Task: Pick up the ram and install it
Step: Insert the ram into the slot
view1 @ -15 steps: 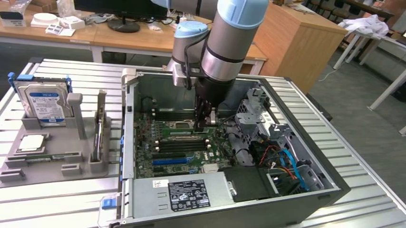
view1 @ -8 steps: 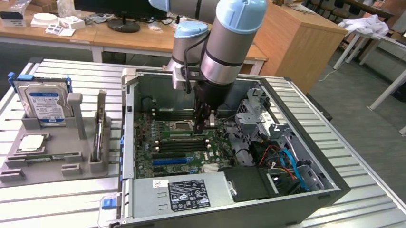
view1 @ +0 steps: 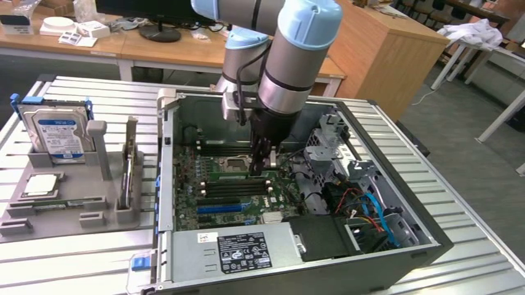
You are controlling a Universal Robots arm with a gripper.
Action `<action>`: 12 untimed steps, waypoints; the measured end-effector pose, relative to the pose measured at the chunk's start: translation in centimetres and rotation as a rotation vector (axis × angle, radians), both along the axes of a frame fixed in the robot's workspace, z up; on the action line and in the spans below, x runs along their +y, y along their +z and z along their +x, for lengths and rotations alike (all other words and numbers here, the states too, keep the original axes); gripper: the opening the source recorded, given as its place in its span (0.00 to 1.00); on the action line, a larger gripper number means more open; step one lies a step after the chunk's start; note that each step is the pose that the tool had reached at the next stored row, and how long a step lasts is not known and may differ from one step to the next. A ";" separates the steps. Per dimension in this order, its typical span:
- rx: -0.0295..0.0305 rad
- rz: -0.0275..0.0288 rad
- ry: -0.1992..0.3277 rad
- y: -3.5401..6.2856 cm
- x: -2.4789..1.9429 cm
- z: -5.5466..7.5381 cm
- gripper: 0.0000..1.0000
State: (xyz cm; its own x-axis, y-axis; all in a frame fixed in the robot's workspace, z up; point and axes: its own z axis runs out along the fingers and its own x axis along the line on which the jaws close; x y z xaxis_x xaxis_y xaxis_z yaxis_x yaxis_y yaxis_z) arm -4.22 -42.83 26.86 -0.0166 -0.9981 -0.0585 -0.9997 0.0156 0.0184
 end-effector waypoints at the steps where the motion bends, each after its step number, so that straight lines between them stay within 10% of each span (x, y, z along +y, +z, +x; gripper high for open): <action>1: 0.0000 0.0000 0.000 -0.09 0.00 0.0 0.12; 12: 0.0000 0.0000 0.000 -1.07 0.00 0.0 0.12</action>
State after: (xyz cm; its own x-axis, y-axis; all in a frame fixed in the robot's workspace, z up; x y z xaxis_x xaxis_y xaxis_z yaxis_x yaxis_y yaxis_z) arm -4.21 -42.83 25.79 -0.0166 -0.9981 -0.0585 -0.9997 0.0156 0.0184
